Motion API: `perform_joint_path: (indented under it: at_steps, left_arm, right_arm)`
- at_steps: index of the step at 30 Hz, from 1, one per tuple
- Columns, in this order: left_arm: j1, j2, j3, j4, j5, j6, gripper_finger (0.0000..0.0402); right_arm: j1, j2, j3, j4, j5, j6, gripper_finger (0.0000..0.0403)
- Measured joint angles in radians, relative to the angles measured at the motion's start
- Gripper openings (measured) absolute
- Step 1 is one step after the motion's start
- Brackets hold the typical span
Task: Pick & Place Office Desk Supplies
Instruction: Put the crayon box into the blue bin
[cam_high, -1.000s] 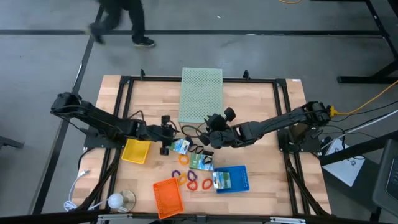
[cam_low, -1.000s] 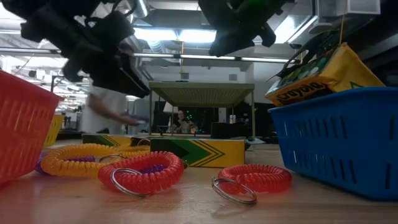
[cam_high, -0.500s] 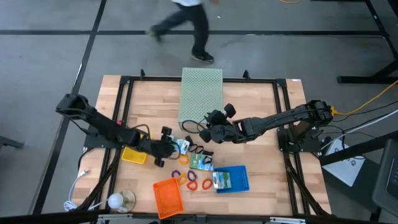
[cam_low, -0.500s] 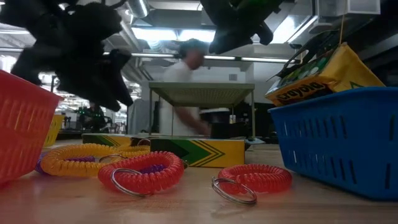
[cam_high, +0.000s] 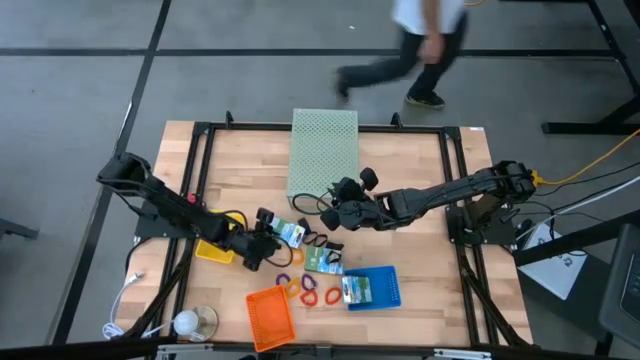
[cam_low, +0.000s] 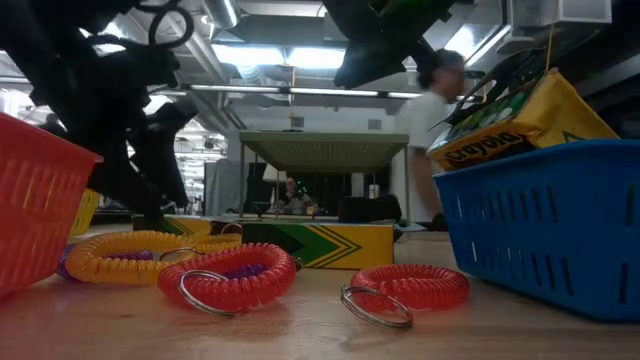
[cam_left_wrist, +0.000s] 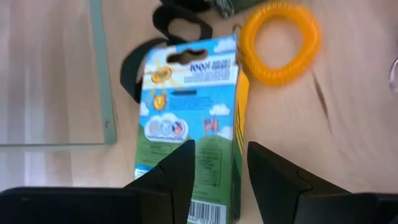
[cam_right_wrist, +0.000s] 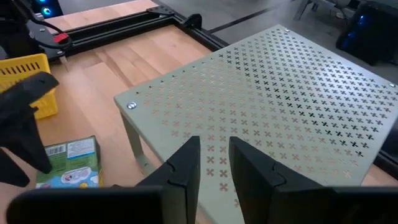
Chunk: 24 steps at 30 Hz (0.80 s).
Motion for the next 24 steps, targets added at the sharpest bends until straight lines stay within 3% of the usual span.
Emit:
perform_joint_path:
  at_steps: [5, 11, 14, 18, 24]
  left_arm:
    - [0.000, 0.049, 0.000, 0.010, -0.029, -0.015, 0.0143]
    - [-0.001, 0.128, 0.001, 0.048, -0.156, -0.034, 0.0136]
    - [0.000, 0.140, 0.001, 0.047, -0.187, -0.027, 0.0099]
    - [0.000, 0.124, 0.001, 0.042, -0.181, -0.029, 0.0021]
    - [0.001, 0.098, 0.006, 0.039, -0.145, -0.028, 0.0003]
  right_arm:
    - [0.000, 0.000, 0.000, 0.000, -0.003, 0.005, 0.0087]
    - [0.000, 0.000, 0.000, 0.000, -0.003, 0.012, 0.0087]
    - [0.000, 0.000, 0.000, 0.000, -0.003, 0.012, 0.0087]
    - [0.000, 0.000, 0.000, 0.000, -0.003, 0.012, 0.0087]
    - [0.000, 0.000, 0.000, 0.000, -0.002, 0.015, 0.0087]
